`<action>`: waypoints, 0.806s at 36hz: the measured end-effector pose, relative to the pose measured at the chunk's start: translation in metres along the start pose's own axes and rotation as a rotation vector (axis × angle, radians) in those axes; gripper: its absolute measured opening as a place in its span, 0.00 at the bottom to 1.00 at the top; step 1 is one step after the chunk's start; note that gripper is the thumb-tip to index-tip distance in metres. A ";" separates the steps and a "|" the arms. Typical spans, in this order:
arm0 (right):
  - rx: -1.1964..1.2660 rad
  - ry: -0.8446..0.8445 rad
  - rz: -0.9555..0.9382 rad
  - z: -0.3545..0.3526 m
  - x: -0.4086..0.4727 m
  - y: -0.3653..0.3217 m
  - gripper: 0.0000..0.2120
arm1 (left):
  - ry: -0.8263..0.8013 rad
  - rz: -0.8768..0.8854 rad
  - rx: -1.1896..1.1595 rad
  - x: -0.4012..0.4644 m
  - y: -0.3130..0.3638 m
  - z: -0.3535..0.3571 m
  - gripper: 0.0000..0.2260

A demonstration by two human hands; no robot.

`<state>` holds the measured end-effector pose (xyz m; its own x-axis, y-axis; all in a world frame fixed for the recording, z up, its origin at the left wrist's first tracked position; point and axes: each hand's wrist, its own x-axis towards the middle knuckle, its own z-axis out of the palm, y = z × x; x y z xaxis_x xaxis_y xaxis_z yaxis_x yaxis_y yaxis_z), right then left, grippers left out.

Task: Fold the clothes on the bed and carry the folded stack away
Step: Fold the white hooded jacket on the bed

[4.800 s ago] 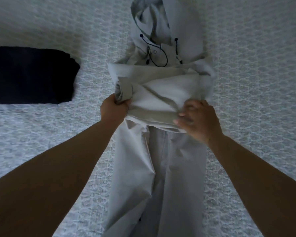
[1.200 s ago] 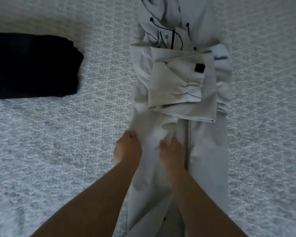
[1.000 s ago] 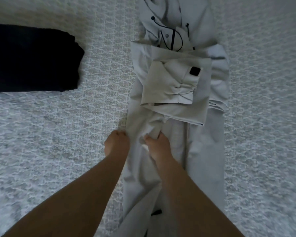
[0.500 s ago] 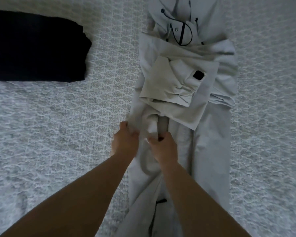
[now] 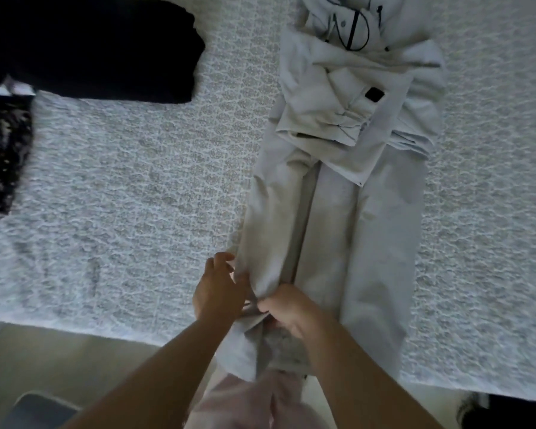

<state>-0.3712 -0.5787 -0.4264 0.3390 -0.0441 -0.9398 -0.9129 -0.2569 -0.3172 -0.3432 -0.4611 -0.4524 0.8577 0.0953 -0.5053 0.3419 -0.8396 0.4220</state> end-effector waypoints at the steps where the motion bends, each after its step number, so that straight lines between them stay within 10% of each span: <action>1: -0.017 -0.007 -0.016 0.002 0.001 0.002 0.16 | 0.038 0.027 0.005 -0.002 0.000 -0.002 0.16; 6: -0.295 0.159 -0.141 0.007 0.002 0.024 0.11 | 0.132 0.436 0.218 -0.019 0.003 0.007 0.24; 9: -0.334 0.334 -0.168 0.008 -0.006 0.038 0.10 | -0.106 0.567 0.495 -0.029 -0.009 0.026 0.28; 29: 0.049 0.298 -0.165 0.042 -0.015 0.062 0.09 | -0.054 -0.060 -0.100 -0.086 -0.057 0.026 0.15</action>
<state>-0.4420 -0.5531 -0.4374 0.5281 -0.2880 -0.7988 -0.8475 -0.2376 -0.4746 -0.4457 -0.4354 -0.4523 0.8136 0.1129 -0.5704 0.4311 -0.7753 0.4616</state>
